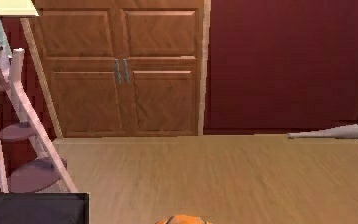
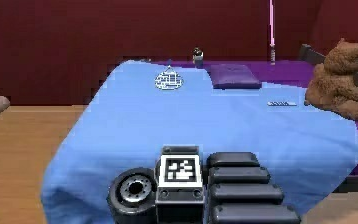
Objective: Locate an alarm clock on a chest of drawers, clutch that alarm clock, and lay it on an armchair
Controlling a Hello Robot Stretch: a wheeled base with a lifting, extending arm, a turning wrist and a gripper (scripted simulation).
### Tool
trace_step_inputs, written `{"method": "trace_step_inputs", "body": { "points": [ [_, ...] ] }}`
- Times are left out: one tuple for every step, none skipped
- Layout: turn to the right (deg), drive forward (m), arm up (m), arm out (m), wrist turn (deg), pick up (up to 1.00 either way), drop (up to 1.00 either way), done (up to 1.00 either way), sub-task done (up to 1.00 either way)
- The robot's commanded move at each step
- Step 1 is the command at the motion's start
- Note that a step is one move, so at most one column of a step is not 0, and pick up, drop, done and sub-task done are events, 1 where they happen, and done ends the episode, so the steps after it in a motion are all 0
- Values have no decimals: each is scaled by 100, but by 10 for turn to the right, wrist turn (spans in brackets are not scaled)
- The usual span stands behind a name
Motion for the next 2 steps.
{"method": "trace_step_inputs", "body": {
  "points": [
    [-450,0,0,0,0,0,0,0,0],
    [-450,0,0,0,0,0,0,0,0]
  ]
}}
